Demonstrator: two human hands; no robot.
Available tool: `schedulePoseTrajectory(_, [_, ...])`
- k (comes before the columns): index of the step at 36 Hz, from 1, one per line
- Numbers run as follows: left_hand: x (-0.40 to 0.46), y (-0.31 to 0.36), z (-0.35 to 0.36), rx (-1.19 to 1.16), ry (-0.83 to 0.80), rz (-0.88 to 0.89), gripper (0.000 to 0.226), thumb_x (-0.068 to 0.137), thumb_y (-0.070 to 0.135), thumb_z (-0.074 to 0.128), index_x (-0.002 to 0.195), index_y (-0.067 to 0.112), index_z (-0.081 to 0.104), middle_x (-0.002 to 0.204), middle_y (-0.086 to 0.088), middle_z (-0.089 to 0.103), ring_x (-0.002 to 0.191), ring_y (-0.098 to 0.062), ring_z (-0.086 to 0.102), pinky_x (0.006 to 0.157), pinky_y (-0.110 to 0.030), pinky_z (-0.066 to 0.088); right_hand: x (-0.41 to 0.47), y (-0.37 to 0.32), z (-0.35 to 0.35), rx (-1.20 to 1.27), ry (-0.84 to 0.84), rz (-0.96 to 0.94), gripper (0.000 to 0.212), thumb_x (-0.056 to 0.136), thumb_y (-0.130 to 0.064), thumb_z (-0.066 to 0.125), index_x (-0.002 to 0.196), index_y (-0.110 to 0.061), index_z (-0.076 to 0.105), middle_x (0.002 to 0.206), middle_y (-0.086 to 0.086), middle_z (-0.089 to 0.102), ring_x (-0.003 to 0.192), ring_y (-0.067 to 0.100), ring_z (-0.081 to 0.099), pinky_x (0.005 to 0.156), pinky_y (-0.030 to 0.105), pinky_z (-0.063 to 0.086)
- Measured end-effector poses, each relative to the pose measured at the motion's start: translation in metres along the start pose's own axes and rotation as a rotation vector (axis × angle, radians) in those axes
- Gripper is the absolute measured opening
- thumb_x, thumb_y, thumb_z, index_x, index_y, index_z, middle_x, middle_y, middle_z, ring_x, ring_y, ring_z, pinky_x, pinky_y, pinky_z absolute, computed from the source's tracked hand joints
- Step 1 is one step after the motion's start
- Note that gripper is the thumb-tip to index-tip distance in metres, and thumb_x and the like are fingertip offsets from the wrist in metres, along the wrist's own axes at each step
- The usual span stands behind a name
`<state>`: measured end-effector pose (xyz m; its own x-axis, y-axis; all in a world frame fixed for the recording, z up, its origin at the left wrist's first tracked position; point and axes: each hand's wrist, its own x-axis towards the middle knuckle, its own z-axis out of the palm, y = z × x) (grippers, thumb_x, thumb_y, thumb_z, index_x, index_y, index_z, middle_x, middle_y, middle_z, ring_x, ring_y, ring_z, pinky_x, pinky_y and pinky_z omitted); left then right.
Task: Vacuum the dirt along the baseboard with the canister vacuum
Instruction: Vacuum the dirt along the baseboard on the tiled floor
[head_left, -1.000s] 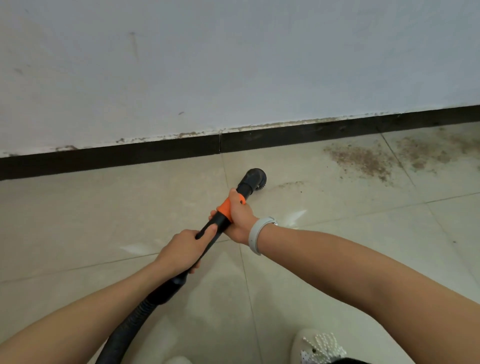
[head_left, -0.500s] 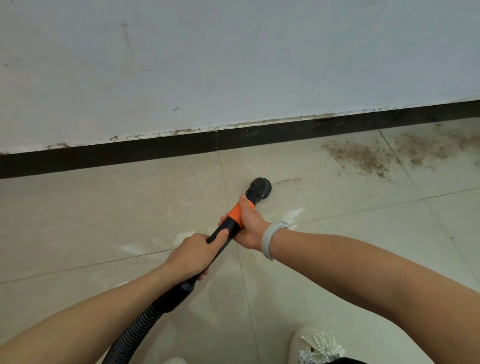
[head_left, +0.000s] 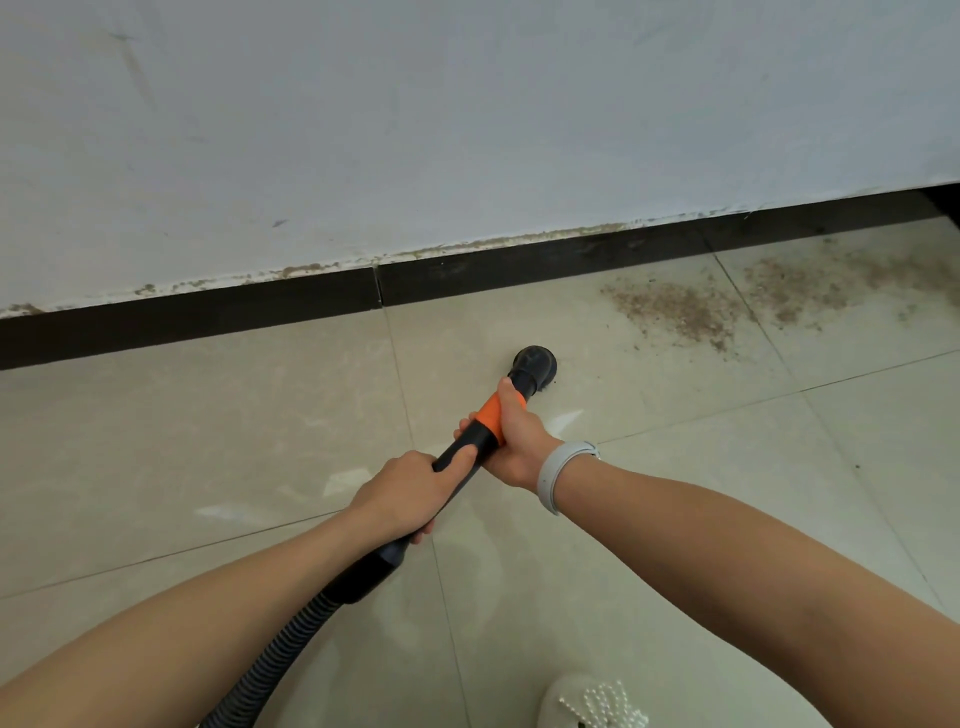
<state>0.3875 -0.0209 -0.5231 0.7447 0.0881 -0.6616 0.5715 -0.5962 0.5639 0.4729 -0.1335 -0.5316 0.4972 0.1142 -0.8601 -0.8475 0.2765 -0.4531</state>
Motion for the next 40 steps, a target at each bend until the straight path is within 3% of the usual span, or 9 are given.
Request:
schedulePoseTrajectory(7, [0.026,0.029,0.012,0.029,-0.044,0.045,0.06,0.088,0.072,0.033,0.072,0.016,0.049,0.053,-0.001,0.061,0.044,-0.019,0.056,0.062,-0.029,0.052,0.013,-0.026,-0.024,0.042,0.049,-0.028,0.061,0.095,-0.047,0.053,0.136,-0.004,0.04,0.086,0.014,0.052,0.069,0.027,0.058,0.056,0.038,0.051])
schedulePoseTrajectory(17, [0.054,0.062,0.02,0.039,-0.12,0.06,0.061,0.088,0.073,0.033,0.078,0.016,0.051,0.059,-0.002,0.063,0.05,-0.02,0.058,0.072,-0.034,0.057,0.025,-0.058,-0.044,0.111,0.07,-0.073,0.047,0.096,-0.044,0.053,0.122,-0.008,0.039,0.083,0.012,0.05,0.069,0.025,0.055,0.061,0.04,0.05])
schedulePoseTrajectory(24, [0.048,0.069,0.019,0.107,-0.058,0.088,0.063,0.088,0.075,0.029,0.079,0.017,0.053,0.063,0.0,0.063,0.053,-0.018,0.06,0.072,-0.032,0.056,0.024,-0.062,-0.046,0.131,0.101,-0.119,0.044,0.096,-0.044,0.053,0.118,-0.008,0.04,0.081,0.012,0.05,0.066,0.024,0.054,0.06,0.039,0.05])
schedulePoseTrajectory(33, [0.01,0.003,-0.014,0.075,0.047,0.049,0.061,0.088,0.073,0.032,0.073,0.018,0.053,0.056,0.001,0.064,0.047,-0.017,0.06,0.069,-0.034,0.056,0.002,-0.009,0.009,0.098,-0.003,-0.095,0.035,0.097,-0.042,0.051,0.099,-0.008,0.043,0.078,0.012,0.051,0.063,0.025,0.055,0.063,0.041,0.053])
schedulePoseTrajectory(40, [-0.023,-0.06,-0.051,0.091,0.089,-0.037,0.062,0.09,0.069,0.034,0.067,0.014,0.053,0.047,-0.004,0.061,0.042,-0.02,0.059,0.064,-0.032,0.054,-0.01,0.056,0.065,0.09,-0.046,-0.061,0.034,0.098,-0.041,0.05,0.098,-0.009,0.04,0.074,0.013,0.048,0.055,0.026,0.055,0.058,0.039,0.053])
